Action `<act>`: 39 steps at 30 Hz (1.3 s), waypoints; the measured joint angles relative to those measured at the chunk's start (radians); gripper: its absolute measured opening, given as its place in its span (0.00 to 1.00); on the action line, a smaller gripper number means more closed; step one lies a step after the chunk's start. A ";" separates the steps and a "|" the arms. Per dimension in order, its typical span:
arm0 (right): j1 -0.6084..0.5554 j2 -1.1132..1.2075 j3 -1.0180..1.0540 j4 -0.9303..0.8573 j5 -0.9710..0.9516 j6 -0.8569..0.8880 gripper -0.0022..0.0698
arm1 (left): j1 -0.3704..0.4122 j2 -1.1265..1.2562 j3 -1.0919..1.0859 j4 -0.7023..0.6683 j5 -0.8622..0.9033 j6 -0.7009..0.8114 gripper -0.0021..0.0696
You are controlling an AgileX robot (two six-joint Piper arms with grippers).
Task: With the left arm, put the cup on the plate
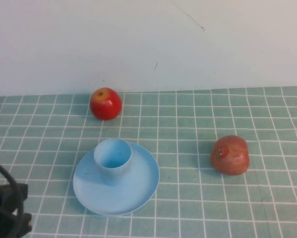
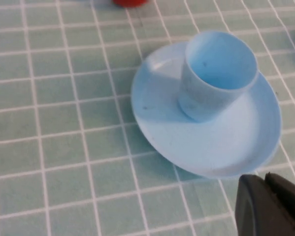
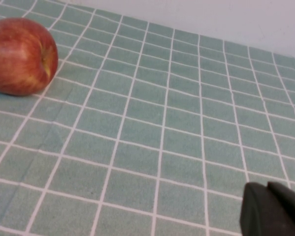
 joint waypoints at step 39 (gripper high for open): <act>0.000 0.000 0.000 0.000 0.000 0.000 0.03 | 0.318 -0.699 0.607 0.016 -0.291 -0.023 0.03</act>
